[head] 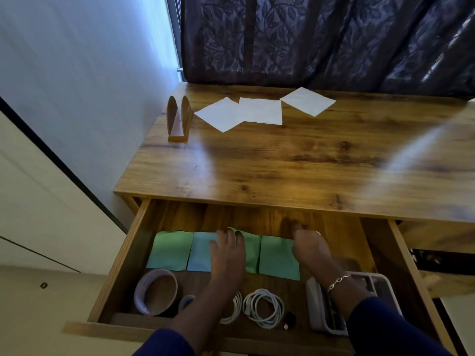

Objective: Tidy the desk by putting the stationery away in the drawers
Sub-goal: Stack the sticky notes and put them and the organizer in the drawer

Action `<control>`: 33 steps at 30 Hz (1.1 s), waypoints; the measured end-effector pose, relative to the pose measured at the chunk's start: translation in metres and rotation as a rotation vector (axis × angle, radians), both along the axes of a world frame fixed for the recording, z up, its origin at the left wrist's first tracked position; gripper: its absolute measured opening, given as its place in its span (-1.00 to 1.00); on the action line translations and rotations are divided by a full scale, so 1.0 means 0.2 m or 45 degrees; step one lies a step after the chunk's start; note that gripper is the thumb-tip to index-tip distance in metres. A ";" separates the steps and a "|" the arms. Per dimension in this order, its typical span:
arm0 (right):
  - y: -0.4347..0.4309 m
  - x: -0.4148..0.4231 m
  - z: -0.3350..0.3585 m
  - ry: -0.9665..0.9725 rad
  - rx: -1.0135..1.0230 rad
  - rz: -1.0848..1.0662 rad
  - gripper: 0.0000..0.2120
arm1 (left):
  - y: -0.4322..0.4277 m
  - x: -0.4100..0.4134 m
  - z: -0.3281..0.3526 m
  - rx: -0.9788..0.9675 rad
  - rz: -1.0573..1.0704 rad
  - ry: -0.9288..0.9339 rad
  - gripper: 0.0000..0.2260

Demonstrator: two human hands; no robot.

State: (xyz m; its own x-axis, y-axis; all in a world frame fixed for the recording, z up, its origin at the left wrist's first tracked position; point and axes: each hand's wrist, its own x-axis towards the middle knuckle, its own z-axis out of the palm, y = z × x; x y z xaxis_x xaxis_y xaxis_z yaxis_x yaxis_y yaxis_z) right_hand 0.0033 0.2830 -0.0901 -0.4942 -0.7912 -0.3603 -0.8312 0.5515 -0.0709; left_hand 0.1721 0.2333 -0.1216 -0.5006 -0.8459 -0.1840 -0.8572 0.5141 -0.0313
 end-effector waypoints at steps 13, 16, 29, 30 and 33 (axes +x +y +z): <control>0.02 0.04 -0.05 -0.034 0.285 0.567 -0.32 | 0.08 -0.08 -0.06 0.141 -0.199 0.027 -0.45; 0.02 0.04 -0.05 -0.049 0.277 0.570 -0.32 | 0.07 -0.07 -0.05 0.172 -0.162 0.060 -0.52; 0.04 0.03 -0.04 -0.032 0.295 0.620 -0.36 | 0.07 -0.09 -0.03 0.334 -0.143 0.056 -0.48; 0.03 0.03 -0.04 -0.035 0.303 0.616 -0.36 | 0.07 -0.09 -0.03 0.331 -0.141 0.056 -0.47; 0.04 0.02 -0.03 -0.081 0.272 0.567 -0.40 | 0.07 -0.09 -0.03 0.326 -0.136 0.075 -0.47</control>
State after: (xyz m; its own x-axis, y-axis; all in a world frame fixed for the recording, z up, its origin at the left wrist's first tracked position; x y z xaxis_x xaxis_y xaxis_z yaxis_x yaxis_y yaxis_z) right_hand 0.0075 0.2904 -0.0957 -0.0965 -0.8258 -0.5556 -0.9870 0.1513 -0.0533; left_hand 0.1548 0.2481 -0.1281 -0.6007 -0.7174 -0.3528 -0.7941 0.5865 0.1594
